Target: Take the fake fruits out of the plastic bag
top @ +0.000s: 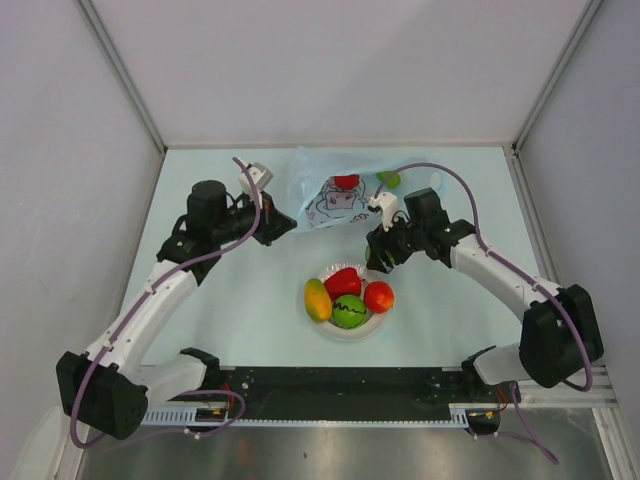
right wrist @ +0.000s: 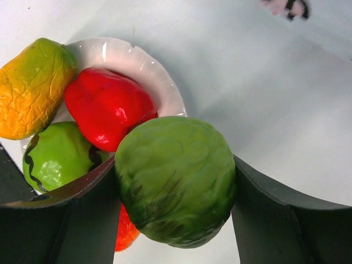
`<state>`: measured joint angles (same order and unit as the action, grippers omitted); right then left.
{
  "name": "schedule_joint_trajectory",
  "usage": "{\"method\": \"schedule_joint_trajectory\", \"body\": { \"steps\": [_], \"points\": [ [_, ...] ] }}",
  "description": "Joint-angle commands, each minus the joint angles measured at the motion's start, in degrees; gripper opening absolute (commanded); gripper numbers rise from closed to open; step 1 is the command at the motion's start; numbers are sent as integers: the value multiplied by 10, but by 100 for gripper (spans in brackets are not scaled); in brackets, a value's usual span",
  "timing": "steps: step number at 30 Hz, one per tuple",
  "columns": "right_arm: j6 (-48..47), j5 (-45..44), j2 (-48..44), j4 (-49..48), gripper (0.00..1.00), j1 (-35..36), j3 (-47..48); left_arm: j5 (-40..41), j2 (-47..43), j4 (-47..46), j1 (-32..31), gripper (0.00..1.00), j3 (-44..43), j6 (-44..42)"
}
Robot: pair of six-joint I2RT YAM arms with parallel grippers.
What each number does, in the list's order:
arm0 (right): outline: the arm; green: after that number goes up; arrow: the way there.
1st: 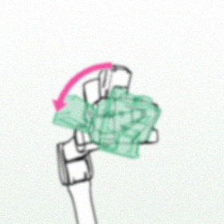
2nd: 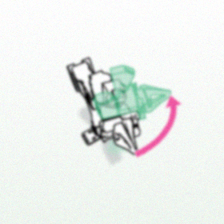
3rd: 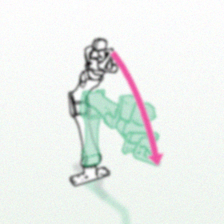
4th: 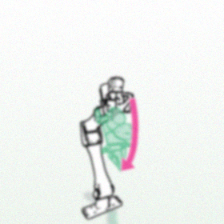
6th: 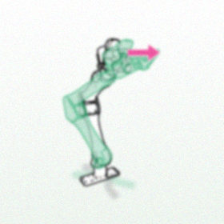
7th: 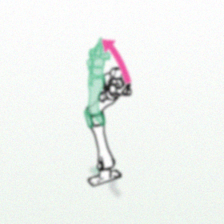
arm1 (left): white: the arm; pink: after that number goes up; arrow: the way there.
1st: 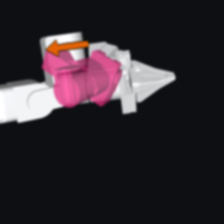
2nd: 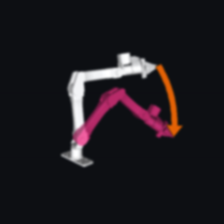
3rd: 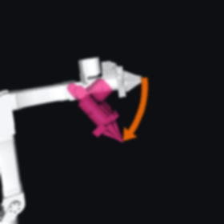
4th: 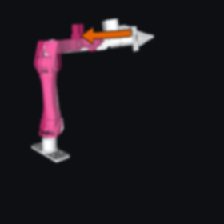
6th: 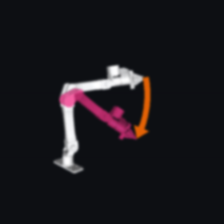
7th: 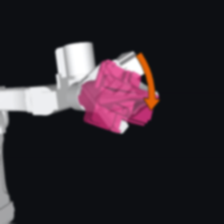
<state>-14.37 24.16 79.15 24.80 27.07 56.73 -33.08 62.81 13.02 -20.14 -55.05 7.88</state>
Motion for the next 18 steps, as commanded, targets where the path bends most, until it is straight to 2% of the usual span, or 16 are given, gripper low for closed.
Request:
{"method": "schedule_joint_trajectory", "body": {
  "steps": [1,10,18],
  "points": [
    [22,36,28,-27,27,1,1,4,-28,-2,12,0,5,-8],
    [51,92,79,-37,36,-11,2,0,-37,-1,24,0,6,-4],
    [62,93,99,-48,62,-11,2,-2,-36,-15,27,0,19,2]
  ]
}}
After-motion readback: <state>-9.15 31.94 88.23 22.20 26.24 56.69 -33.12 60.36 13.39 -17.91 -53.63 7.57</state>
